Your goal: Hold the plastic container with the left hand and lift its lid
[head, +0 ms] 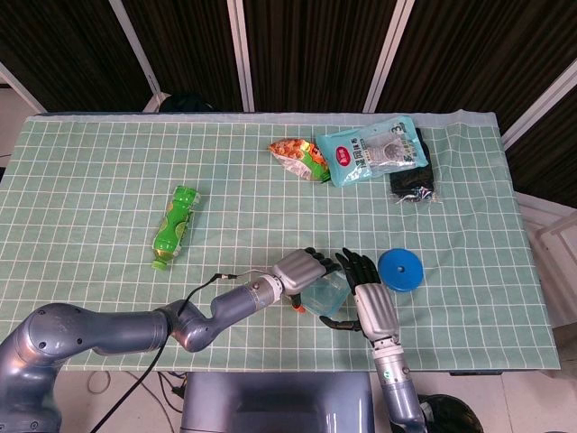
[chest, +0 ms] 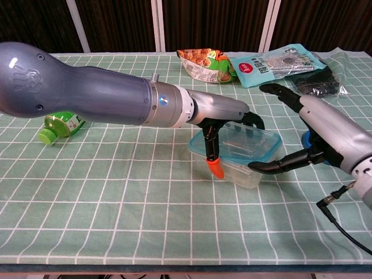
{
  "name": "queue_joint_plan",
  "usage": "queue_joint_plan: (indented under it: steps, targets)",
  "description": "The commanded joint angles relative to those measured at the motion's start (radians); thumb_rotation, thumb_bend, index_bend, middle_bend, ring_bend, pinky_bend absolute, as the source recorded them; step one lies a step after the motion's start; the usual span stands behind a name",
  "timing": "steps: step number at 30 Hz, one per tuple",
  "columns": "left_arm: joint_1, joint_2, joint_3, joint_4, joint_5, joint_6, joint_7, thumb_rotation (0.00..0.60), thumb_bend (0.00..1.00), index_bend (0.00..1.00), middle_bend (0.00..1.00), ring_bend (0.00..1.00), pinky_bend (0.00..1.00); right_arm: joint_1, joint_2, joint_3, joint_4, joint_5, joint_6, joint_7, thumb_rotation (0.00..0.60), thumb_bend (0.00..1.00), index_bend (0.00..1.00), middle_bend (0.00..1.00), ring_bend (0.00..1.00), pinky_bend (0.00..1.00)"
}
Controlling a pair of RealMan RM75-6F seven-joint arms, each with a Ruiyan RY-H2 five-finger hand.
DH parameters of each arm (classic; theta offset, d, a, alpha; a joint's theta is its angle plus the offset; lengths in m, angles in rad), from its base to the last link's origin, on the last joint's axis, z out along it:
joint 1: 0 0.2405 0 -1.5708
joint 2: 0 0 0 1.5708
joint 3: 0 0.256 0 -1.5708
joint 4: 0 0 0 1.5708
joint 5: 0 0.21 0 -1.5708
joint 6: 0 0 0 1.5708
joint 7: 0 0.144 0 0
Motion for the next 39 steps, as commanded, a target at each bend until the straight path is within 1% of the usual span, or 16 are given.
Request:
queue_joint_plan:
  steps: [1,6,13,17,22,30,34,39]
  targets:
    - [-0.005,0.005,0.003,-0.002,0.000,-0.009,-0.007,0.600,0.06,0.30,0.32,0.31,0.44,0.001,-0.006,-0.002,0.021,-0.012,0.008,0.022,0.600,0.15,0.00,0.00,0.00,0.00]
    - [-0.011,0.009,0.005,-0.004,-0.003,-0.016,-0.019,0.600,0.06,0.29,0.31,0.31,0.44,0.002,-0.010,-0.003,0.039,-0.023,0.013,0.038,0.600,0.15,0.00,0.00,0.00,0.00]
    - [-0.012,0.014,-0.015,-0.015,-0.031,-0.023,-0.068,0.600,0.06,0.26,0.28,0.29,0.43,0.006,0.000,-0.023,0.088,-0.061,0.019,0.050,0.600,0.15,0.00,0.00,0.00,0.00]
    - [-0.017,0.024,-0.014,-0.025,-0.035,-0.036,-0.083,0.600,0.06,0.25,0.27,0.28,0.43,0.008,-0.001,-0.028,0.116,-0.070,0.021,0.067,0.600,0.15,0.00,0.00,0.00,0.00]
    - [-0.020,0.034,-0.008,-0.033,-0.033,-0.040,-0.092,0.600,0.06,0.21,0.25,0.25,0.41,0.013,-0.010,-0.022,0.130,-0.075,0.023,0.081,0.600,0.15,0.00,0.00,0.00,0.00]
    - [-0.029,0.039,0.004,-0.036,-0.031,-0.038,-0.097,0.600,0.06,0.20,0.24,0.25,0.40,0.027,-0.025,0.000,0.137,-0.076,0.025,0.077,0.600,0.15,0.00,0.00,0.00,0.00]
    - [-0.033,0.040,0.009,-0.038,-0.029,-0.038,-0.101,0.600,0.03,0.18,0.23,0.25,0.39,0.034,-0.033,0.010,0.142,-0.073,0.026,0.074,0.600,0.15,0.00,0.00,0.00,0.00]
    - [-0.038,0.040,0.015,-0.035,-0.030,-0.039,-0.104,0.600,0.02,0.15,0.21,0.23,0.38,0.038,-0.040,0.016,0.150,-0.072,0.028,0.076,0.600,0.15,0.00,0.00,0.00,0.00]
